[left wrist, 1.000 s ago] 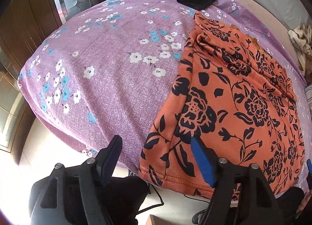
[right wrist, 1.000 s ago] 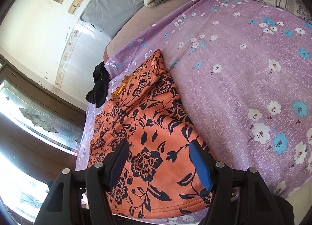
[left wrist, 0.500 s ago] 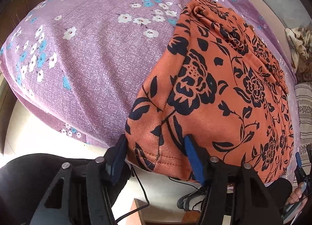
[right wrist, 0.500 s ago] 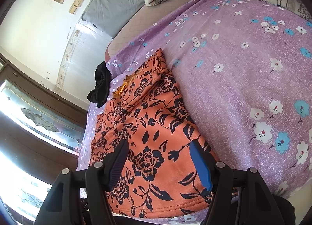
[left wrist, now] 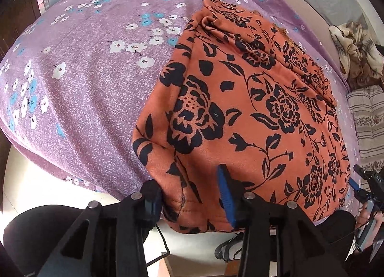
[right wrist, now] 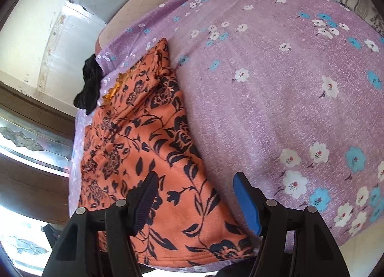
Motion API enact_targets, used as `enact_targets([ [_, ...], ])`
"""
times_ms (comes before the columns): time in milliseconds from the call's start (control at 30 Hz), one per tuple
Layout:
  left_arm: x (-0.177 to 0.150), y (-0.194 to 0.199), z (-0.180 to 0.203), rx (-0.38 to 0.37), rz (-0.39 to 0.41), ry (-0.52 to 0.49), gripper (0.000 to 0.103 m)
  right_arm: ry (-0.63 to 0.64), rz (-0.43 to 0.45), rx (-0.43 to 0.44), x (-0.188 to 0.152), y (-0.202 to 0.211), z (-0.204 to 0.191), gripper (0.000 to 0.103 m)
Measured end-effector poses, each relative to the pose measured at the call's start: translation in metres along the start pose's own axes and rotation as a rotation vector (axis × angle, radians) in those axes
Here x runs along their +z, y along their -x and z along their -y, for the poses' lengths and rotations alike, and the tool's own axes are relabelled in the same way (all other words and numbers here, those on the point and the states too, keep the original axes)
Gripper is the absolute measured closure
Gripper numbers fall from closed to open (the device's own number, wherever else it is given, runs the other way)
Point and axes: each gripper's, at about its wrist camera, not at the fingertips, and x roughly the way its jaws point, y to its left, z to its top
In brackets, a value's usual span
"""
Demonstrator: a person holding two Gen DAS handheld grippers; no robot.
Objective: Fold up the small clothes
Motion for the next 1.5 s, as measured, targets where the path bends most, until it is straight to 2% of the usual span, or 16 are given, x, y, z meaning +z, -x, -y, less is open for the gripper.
enact_targets([
  [67, 0.001, -0.004, -0.002, 0.004, 0.001, 0.008, 0.083, -0.024, -0.063, 0.014, 0.003, -0.011, 0.006, 0.034],
  [200, 0.003, -0.008, -0.005, -0.015, 0.01, 0.018, 0.088, 0.068, -0.115, 0.052, -0.001, -0.02, -0.007, 0.037],
  [267, 0.003, -0.007, -0.007, -0.018, 0.008, 0.016, 0.088, 0.144, -0.131, 0.013, -0.006, -0.023, -0.02, 0.05],
  [333, 0.004, -0.009, -0.011, -0.035, -0.004, 0.033, 0.087, 0.23, -0.173, -0.002, -0.013, -0.03, -0.033, 0.089],
  [367, 0.004, -0.009, -0.014, -0.05, -0.009, 0.045, 0.086, 0.271, -0.182, -0.016, -0.018, -0.033, -0.04, 0.092],
  [467, 0.007, -0.01, -0.019, -0.078, -0.02, 0.052, 0.086, 0.384, -0.159, -0.073, -0.026, -0.034, -0.057, 0.092],
  [567, 0.005, -0.006, -0.023, -0.08, -0.008, 0.053, 0.089, 0.403, -0.146, -0.081, -0.027, -0.034, -0.061, 0.093],
  [700, 0.006, 0.011, -0.023, -0.123, 0.034, 0.026, 0.09, 0.395, -0.078, 0.056, -0.025, -0.013, -0.071, 0.095],
  [900, 0.03, 0.058, -0.017, -0.224, 0.146, -0.021, 0.09, 0.331, 0.047, 0.21, -0.005, 0.022, -0.096, 0.095],
  [1000, 0.041, 0.064, -0.012, -0.221, 0.156, -0.039, 0.09, 0.323, 0.033, 0.187, 0.004, 0.017, -0.1, 0.095],
  [1067, 0.039, 0.056, -0.01, -0.21, 0.127, -0.05, 0.09, 0.296, -0.06, 0.156, 0.002, -0.001, -0.093, 0.095],
  [1133, 0.034, 0.041, -0.012, -0.187, 0.084, -0.048, 0.09, 0.252, -0.165, 0.109, -0.005, -0.022, -0.08, 0.091],
  [1267, 0.024, 0.01, -0.025, -0.136, -0.012, 0.02, 0.086, 0.243, -0.193, 0.042, -0.021, -0.038, -0.062, 0.09],
  [1367, 0.021, -0.006, -0.034, -0.145, -0.085, 0.073, 0.083, 0.213, -0.205, 0.077, -0.024, -0.043, -0.056, 0.067],
  [1433, 0.021, -0.007, -0.034, -0.133, -0.091, 0.068, 0.08, 0.237, -0.204, 0.102, -0.027, -0.043, -0.061, 0.032],
  [1500, 0.02, -0.007, -0.031, -0.131, -0.086, 0.051, 0.081, 0.295, -0.194, 0.061, -0.032, -0.046, -0.07, 0.028],
])
